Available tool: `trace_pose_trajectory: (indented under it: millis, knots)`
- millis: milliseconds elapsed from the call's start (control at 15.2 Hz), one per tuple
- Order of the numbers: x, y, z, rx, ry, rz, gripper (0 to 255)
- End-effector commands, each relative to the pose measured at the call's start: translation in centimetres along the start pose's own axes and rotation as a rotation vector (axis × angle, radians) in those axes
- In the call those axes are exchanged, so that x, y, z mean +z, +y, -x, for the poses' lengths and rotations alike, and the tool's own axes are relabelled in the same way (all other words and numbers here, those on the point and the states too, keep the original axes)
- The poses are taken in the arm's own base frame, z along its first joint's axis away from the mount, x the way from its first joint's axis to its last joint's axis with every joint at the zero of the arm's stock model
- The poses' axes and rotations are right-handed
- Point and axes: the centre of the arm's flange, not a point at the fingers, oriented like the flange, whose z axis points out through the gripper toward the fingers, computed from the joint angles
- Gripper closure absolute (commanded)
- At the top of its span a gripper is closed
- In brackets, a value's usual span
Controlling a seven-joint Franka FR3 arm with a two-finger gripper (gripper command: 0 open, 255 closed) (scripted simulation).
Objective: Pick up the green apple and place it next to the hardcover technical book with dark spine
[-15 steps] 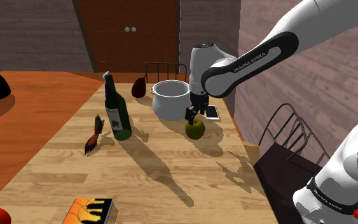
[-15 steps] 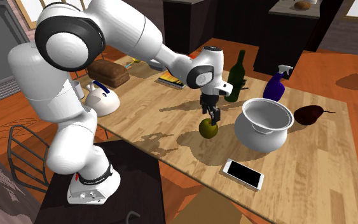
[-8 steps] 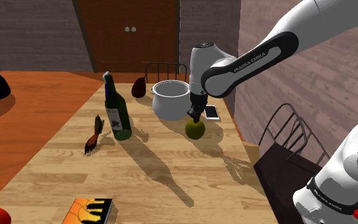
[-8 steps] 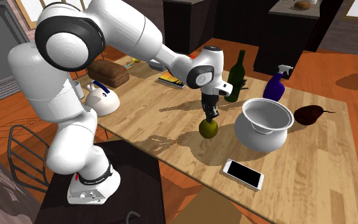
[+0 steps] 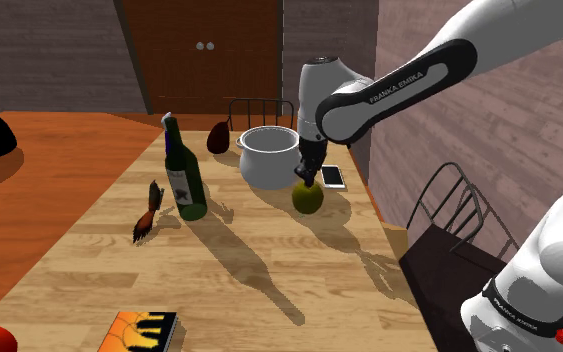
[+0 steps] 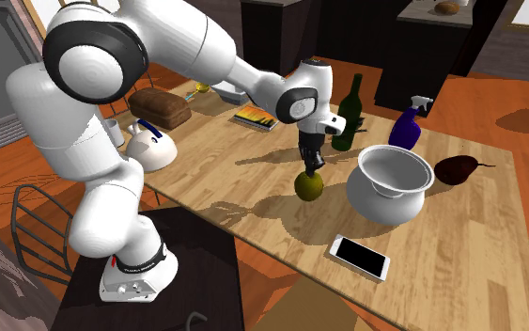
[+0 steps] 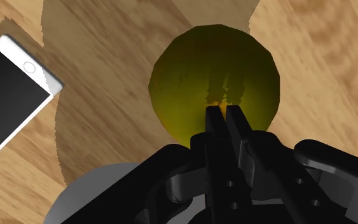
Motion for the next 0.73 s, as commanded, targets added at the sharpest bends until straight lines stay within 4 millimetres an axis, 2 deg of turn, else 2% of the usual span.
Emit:
trace_pose_trajectory:
  millis: [0, 660]
  knots:
    - [-1.0, 0.1, 0.1, 0.000, 0.000, 0.000, 255]
    - [-6.3, 0.5, -0.2, 0.000, 0.000, 0.000, 255]
